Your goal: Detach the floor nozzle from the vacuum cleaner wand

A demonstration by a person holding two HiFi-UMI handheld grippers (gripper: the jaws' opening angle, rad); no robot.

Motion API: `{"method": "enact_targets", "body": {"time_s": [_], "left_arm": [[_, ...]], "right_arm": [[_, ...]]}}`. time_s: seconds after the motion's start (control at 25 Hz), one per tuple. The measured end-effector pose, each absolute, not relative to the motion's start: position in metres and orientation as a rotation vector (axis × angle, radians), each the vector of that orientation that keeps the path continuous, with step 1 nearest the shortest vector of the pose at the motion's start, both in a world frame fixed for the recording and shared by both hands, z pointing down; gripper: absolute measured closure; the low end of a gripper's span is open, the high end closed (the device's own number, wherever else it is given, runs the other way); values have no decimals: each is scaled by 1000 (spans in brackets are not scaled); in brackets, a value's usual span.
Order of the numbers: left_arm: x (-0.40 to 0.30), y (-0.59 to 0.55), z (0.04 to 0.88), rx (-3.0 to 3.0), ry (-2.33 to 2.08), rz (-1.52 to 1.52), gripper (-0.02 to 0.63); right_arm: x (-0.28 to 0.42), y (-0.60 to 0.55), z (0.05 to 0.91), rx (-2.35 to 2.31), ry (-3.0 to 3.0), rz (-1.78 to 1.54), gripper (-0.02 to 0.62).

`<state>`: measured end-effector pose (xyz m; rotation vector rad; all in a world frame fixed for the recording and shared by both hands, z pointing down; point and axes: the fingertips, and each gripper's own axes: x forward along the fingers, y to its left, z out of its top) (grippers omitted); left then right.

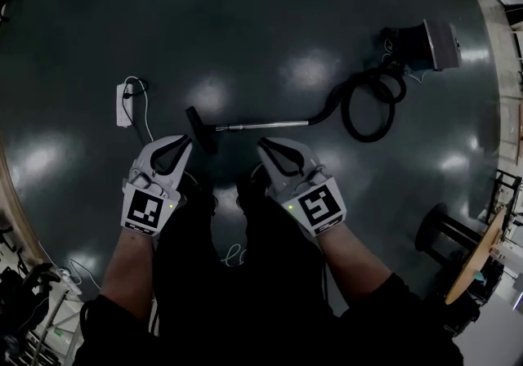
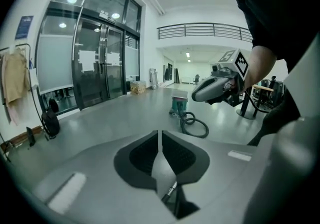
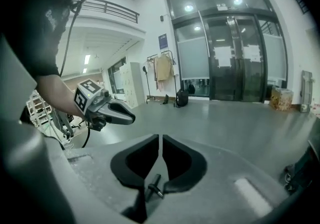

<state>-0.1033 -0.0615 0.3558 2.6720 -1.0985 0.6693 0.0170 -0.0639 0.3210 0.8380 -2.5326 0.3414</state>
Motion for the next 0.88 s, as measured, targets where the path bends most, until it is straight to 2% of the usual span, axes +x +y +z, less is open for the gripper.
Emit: {"method": "enact_targets", "body": {"time_s": [0.48, 0.88], "left_arm": [[-80, -68, 573, 2656, -969, 817, 551], [-63, -63, 713, 2683, -604, 993, 514]], "right_arm": [[16, -77, 569, 636, -2475, 413, 526], [10, -78, 688, 326, -2483, 483, 499]]}}
